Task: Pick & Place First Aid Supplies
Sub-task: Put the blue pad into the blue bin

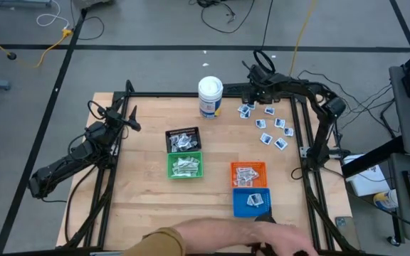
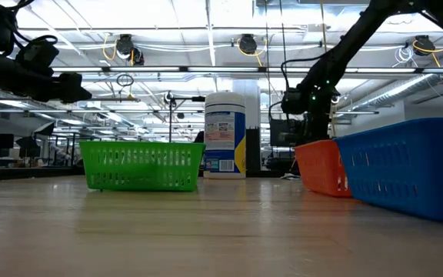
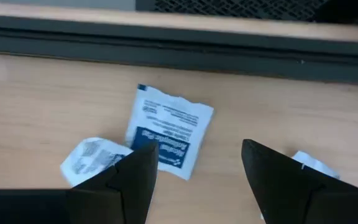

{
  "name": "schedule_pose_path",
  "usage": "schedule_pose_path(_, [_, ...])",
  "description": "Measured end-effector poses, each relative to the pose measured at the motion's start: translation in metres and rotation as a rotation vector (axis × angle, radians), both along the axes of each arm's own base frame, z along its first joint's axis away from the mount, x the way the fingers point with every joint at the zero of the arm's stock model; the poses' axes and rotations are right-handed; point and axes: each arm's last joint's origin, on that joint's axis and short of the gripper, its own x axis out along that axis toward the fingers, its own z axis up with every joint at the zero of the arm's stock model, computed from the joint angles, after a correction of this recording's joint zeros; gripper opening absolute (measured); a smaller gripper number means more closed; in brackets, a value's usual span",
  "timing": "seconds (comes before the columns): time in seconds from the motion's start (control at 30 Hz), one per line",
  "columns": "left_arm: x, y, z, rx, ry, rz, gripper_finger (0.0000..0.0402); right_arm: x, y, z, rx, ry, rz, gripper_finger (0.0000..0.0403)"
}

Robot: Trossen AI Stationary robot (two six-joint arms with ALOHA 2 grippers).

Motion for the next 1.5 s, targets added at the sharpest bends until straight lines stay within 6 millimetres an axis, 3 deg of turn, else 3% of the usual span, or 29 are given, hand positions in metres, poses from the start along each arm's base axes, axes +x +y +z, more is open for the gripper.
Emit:
schedule_pose_path(0.2, [0.000,0.000,0.000,0.000,0.000,0.000,0.0306,0.008,-0.009,-0.013,0.037,0.013,0.021,0.0224])
schedule_pose_path(0.3, [0.000,0.000,0.000,0.000,0.000,0.000,0.0306,0.011,-0.012,-0.014,0.055,0.017,0.027,0.0204])
schedule_pose_path(0.7, [0.000,0.000,0.000,0.000,0.000,0.000,0.0306,0.009,-0.010,-0.017,0.077,0.072,0.157,0.0009])
schedule_pose_path(0.9, [0.000,0.000,0.000,0.000,0.000,0.000,0.0306,0.007,-0.008,-0.008,0.072,0.080,0.175,0.0004])
schedule_pose_path(1.1, [0.000,0.000,0.000,0.000,0.000,0.000,0.0306,0.001,0.000,0.021,0.026,0.059,0.171,0.0002])
schedule_pose_path(1.5, [0.000,0.000,0.000,0.000,0.000,0.000,0.0306,-0.008,0.037,0.073,0.025,0.055,0.115,0.0001])
